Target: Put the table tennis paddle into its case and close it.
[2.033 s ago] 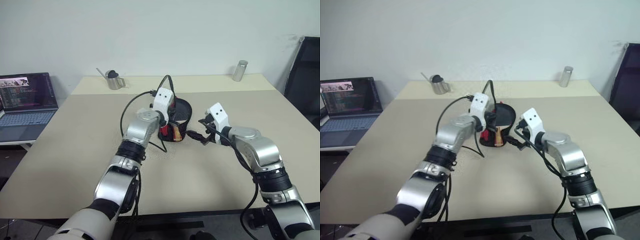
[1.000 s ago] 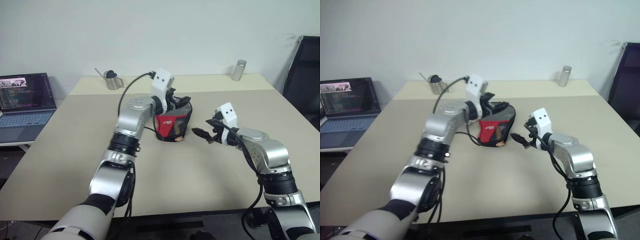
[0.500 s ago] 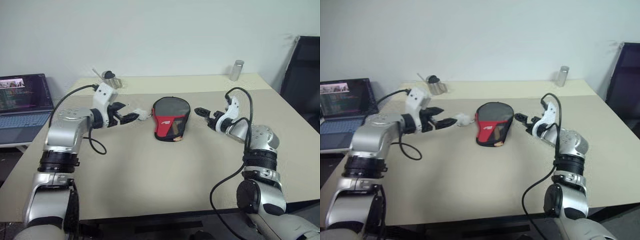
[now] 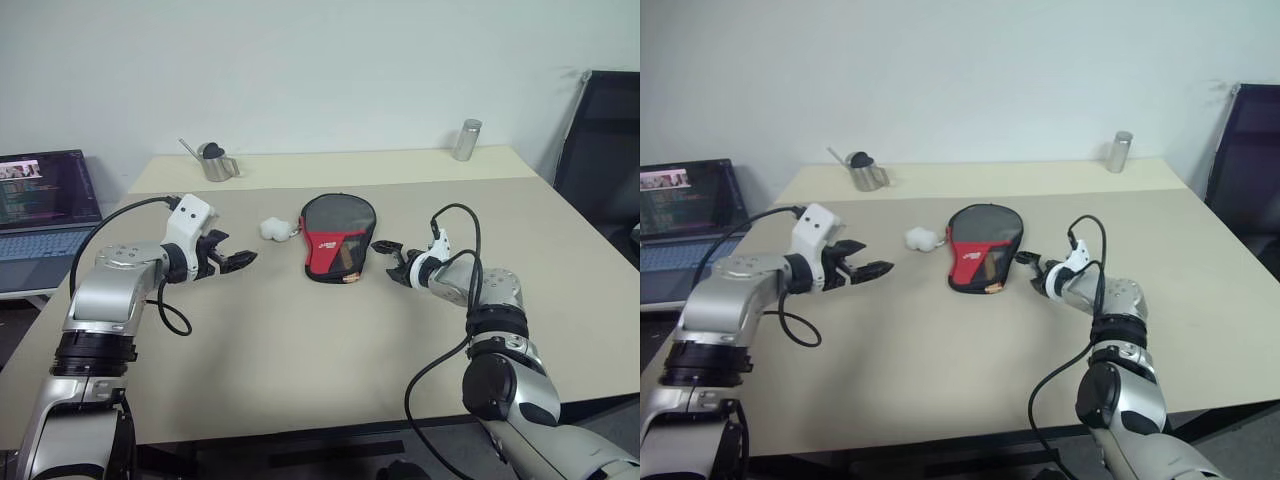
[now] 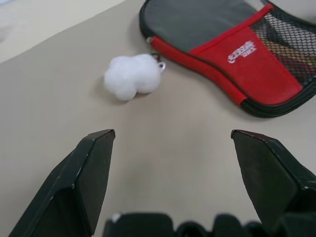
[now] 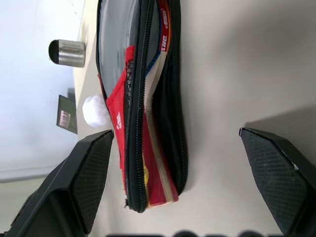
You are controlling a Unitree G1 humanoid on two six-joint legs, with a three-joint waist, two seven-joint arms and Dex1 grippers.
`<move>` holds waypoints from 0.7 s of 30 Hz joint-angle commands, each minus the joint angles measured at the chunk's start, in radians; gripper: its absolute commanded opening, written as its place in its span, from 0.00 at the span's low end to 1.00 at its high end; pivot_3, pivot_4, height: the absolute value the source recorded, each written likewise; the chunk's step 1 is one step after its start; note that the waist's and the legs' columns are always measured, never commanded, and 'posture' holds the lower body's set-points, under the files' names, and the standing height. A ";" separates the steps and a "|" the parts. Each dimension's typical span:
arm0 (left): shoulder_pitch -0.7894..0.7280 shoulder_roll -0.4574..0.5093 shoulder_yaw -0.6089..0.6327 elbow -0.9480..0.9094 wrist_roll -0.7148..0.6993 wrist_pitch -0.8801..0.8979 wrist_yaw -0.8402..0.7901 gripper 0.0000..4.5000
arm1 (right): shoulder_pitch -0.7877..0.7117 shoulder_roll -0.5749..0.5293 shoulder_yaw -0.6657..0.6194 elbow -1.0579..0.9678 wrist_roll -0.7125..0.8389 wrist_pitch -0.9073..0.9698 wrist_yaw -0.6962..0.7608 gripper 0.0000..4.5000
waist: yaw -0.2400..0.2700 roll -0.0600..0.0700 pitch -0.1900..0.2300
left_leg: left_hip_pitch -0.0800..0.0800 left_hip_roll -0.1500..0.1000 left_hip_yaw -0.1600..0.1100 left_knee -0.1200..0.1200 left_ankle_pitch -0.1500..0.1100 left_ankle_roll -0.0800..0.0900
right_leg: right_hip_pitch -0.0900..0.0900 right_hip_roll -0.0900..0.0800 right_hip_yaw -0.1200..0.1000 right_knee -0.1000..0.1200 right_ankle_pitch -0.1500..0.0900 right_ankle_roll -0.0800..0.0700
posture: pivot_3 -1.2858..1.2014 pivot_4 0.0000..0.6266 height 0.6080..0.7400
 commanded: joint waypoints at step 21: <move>0.009 0.013 0.030 -0.065 0.000 0.033 0.065 0.91 | -0.083 0.092 0.119 0.117 0.008 -0.151 0.045 1.00 | -0.024 0.000 0.000 | 0.000 0.000 0.000 0.000 0.000 0.000 | 0.000 0.000 0.000 0.000 0.000 0.000 | 0.52 0.24 1.00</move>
